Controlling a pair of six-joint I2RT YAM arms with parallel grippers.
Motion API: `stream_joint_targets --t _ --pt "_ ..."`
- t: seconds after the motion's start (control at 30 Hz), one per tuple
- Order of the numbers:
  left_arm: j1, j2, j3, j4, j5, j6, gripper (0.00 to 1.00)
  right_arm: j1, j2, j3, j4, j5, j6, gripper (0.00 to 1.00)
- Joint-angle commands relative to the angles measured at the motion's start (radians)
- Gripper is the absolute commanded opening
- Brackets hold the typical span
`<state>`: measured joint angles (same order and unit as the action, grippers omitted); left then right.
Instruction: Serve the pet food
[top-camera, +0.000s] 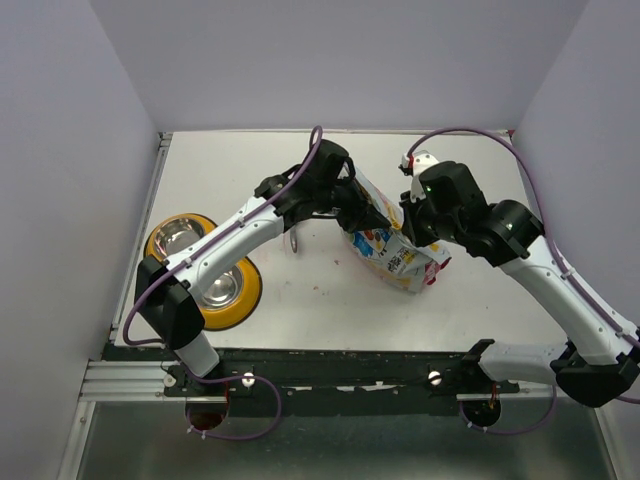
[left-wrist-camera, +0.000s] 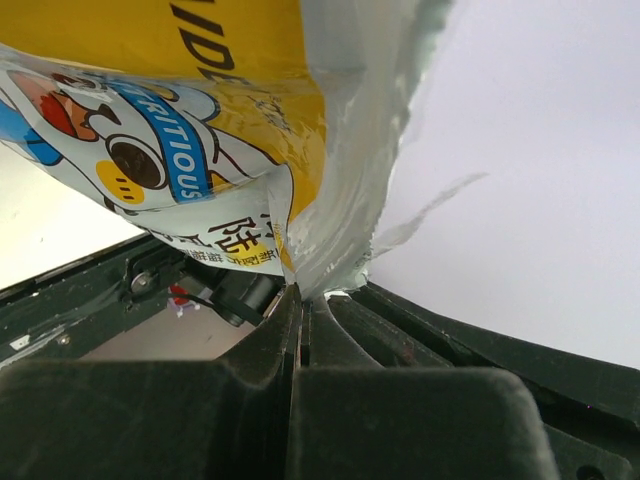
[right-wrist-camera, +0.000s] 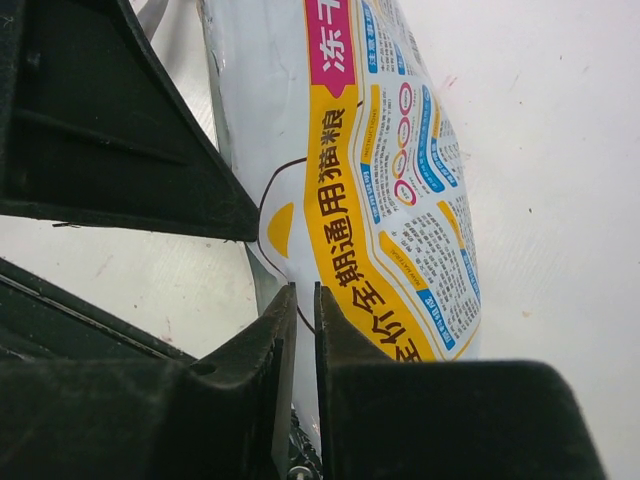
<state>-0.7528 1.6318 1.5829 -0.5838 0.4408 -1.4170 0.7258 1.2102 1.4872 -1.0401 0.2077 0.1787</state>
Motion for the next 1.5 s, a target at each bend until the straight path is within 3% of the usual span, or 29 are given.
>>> stream_joint_targets --t 0.0,0.47,0.77,0.93,1.2,1.47 --pt "0.009 0.007 0.046 -0.033 0.042 -0.031 0.00 -0.012 0.002 -0.024 -0.063 0.007 -0.038 0.22" --pt "0.012 0.007 0.057 -0.033 0.058 -0.059 0.00 -0.011 0.022 -0.021 -0.043 -0.070 -0.050 0.31" --pt "0.015 -0.003 0.051 -0.033 0.055 -0.054 0.00 -0.003 0.006 -0.048 -0.090 0.185 -0.019 0.28" --pt "0.015 -0.009 0.043 -0.033 0.056 -0.051 0.00 -0.002 -0.026 -0.056 -0.097 0.233 -0.018 0.25" --pt "0.015 -0.012 0.049 -0.033 0.053 -0.048 0.00 -0.002 -0.037 -0.064 -0.097 0.197 -0.024 0.21" --pt "0.017 -0.003 0.054 -0.037 0.055 -0.046 0.00 -0.002 -0.034 0.074 -0.107 -0.031 -0.021 0.37"
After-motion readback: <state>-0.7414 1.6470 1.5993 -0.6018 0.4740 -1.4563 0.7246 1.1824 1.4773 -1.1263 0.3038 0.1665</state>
